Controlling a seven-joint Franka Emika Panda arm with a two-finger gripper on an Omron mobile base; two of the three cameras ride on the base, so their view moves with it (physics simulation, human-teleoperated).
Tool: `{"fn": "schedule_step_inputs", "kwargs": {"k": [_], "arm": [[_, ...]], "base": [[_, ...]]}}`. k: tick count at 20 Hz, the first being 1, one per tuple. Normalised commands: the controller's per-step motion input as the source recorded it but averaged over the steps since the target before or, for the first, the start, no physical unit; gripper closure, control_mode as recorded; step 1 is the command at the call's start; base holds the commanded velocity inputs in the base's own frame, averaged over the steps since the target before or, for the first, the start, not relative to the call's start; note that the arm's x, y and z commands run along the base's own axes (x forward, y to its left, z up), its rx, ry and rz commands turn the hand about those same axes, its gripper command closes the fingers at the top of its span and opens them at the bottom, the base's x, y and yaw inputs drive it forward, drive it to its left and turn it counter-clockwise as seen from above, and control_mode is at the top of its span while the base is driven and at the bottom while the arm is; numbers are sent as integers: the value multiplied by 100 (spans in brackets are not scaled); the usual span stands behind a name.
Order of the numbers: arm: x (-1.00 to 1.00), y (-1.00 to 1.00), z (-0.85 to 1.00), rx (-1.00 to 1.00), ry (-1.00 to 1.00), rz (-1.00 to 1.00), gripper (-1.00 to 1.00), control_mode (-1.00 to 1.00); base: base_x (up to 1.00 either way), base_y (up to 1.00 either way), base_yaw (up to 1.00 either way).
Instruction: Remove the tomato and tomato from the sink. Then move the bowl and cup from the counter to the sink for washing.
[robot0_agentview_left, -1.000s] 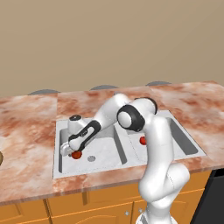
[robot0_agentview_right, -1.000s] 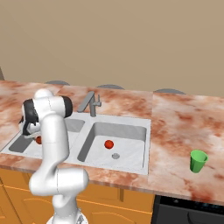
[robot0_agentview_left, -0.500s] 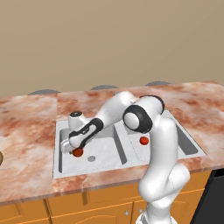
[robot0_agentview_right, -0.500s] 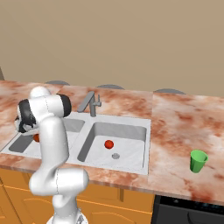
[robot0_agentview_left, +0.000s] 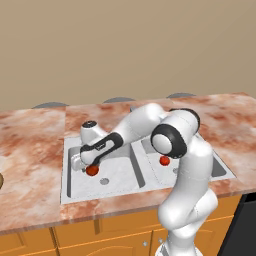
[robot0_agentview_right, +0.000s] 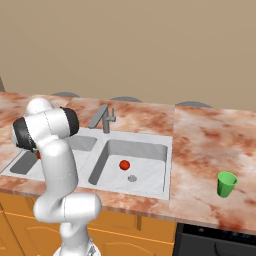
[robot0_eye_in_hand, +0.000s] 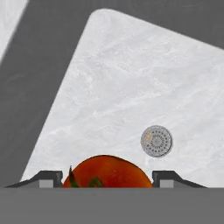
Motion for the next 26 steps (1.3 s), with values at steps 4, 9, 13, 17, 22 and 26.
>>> {"fn": "schedule_step_inputs", "kwargs": {"k": [4, 9, 13, 17, 22, 26], "arm": [[-20, -4, 44, 0, -2, -7, 100, -100], [-13, 0, 41, 0, -4, -3, 100, -100], [-8, 1, 40, 0, -2, 0, 100, -100], [0, 12, 30, 0, 0, 0, 100, -100], [0, 23, 21, 0, -3, 0, 100, -100], [0, 31, 17, 0, -5, 0, 100, -100]], "base": [[0, 0, 0], [0, 0, 0], [0, 0, 0], [0, 0, 0], [0, 0, 0], [0, 0, 0]]}}
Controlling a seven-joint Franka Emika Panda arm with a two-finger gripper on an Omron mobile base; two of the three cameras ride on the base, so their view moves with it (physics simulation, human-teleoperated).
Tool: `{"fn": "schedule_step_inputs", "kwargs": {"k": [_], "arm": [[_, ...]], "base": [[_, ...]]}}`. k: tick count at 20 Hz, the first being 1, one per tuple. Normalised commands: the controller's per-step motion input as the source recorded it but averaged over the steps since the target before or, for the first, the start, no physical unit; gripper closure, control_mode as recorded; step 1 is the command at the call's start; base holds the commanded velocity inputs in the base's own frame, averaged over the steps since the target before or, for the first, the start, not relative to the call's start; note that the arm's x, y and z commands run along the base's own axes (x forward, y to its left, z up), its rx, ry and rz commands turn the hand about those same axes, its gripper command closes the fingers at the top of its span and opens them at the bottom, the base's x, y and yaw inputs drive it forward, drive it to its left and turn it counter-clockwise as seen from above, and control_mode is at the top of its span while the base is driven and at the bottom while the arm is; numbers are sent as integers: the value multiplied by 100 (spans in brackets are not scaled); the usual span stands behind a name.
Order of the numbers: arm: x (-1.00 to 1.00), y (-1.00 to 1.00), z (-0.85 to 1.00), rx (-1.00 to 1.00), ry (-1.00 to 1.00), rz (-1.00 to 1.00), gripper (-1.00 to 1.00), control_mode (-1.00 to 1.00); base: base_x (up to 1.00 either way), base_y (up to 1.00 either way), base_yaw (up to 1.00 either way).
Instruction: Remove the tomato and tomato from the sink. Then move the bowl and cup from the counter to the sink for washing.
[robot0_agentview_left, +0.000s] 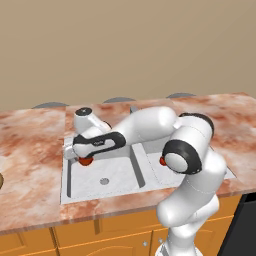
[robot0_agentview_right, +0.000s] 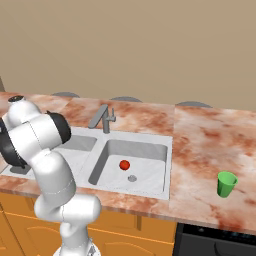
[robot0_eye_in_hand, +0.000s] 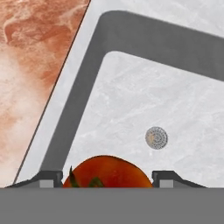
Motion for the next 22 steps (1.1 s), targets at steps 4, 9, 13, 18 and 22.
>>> {"fn": "schedule_step_inputs", "kwargs": {"k": [4, 9, 13, 18, 22], "arm": [[0, 37, 8, 2, -8, -3, 100, -100], [0, 35, 4, 6, -7, -4, 100, -100], [0, 41, 0, 8, -12, -5, 100, -100], [5, 36, 0, 7, -6, -4, 100, -100], [7, 37, 0, 5, -3, -5, 100, -100]], "base": [[0, 0, 0], [0, 0, 0], [0, 0, 0], [0, 0, 0], [0, 0, 0]]}}
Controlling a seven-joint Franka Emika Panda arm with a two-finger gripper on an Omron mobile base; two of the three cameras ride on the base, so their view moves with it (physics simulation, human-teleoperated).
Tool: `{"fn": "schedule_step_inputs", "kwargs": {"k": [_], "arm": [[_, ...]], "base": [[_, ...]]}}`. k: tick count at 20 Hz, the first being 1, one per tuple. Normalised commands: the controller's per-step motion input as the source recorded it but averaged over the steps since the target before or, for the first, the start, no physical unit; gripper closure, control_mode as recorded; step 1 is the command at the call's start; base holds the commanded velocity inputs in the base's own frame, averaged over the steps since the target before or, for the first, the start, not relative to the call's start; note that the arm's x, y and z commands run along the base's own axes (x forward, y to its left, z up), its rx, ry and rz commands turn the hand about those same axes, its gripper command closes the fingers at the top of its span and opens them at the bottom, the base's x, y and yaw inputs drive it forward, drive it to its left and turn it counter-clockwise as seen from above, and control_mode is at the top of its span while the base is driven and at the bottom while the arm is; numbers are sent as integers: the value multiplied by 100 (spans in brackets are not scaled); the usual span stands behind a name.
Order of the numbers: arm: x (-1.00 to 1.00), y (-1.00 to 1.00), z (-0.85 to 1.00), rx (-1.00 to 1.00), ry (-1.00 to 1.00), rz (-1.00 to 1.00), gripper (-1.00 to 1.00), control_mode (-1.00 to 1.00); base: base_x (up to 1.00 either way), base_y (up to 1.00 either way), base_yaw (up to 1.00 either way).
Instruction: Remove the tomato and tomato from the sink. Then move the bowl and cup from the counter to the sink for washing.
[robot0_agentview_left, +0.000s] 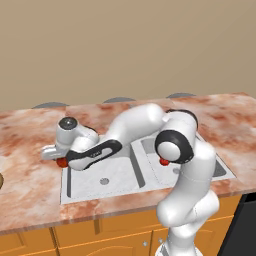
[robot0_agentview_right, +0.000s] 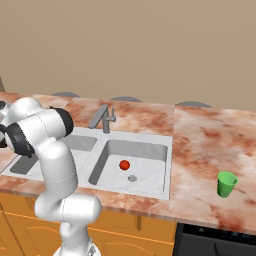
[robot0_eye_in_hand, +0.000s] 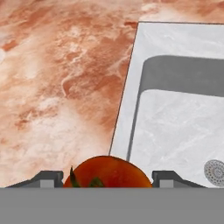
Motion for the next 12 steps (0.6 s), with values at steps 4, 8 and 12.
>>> {"fn": "schedule_step_inputs", "kwargs": {"k": [4, 8, 12], "arm": [[7, 32, 0, 5, 0, -5, 100, -100], [3, 32, 0, 3, 0, -8, 100, -100], [0, 27, 0, 4, 0, -12, 100, -100]], "base": [[0, 0, 0], [0, 0, 0], [0, 0, 0]]}}
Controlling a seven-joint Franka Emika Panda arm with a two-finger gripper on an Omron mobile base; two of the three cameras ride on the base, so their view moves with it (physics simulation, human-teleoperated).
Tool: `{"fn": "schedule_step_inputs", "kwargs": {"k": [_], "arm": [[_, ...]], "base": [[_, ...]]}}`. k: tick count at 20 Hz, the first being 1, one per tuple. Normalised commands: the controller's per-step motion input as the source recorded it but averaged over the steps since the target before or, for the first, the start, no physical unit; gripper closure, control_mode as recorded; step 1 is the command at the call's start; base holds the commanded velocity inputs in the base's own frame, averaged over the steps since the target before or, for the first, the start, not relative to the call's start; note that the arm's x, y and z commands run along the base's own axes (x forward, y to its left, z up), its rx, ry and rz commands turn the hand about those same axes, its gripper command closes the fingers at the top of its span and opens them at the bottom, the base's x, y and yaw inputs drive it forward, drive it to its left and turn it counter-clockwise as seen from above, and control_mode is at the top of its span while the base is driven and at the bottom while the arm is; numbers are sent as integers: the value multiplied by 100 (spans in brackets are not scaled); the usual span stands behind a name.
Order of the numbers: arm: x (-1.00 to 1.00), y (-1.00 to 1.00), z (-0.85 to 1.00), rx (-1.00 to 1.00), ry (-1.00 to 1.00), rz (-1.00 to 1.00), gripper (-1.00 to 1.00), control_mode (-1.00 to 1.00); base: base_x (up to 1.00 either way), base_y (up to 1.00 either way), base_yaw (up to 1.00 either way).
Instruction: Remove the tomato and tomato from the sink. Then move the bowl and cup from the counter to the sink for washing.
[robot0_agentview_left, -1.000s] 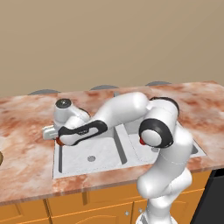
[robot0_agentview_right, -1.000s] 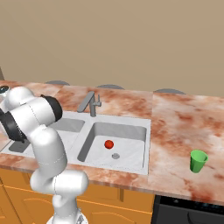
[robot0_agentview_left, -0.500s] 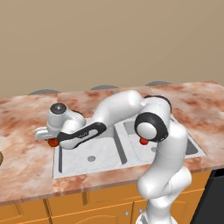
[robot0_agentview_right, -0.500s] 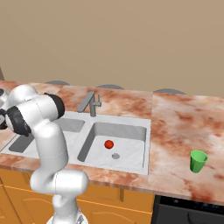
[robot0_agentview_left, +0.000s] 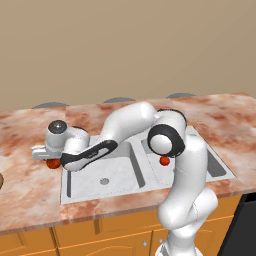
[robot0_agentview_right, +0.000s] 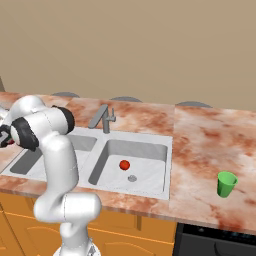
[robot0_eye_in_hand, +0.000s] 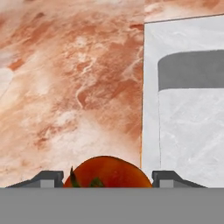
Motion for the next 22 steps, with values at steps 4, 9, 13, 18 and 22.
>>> {"fn": "schedule_step_inputs", "kwargs": {"k": [4, 9, 13, 18, 22], "arm": [[0, 25, 0, 1, 0, -12, 100, -100], [2, 28, -3, 4, 0, -13, 100, -100], [2, 23, -8, 6, 3, -11, 100, -100], [0, 14, -12, 6, 7, -7, 100, -100], [1, 15, -14, 5, 7, -8, 100, -100]], "base": [[0, 0, 0], [0, 0, 0], [0, 0, 0], [0, 0, 0], [0, 0, 0]]}}
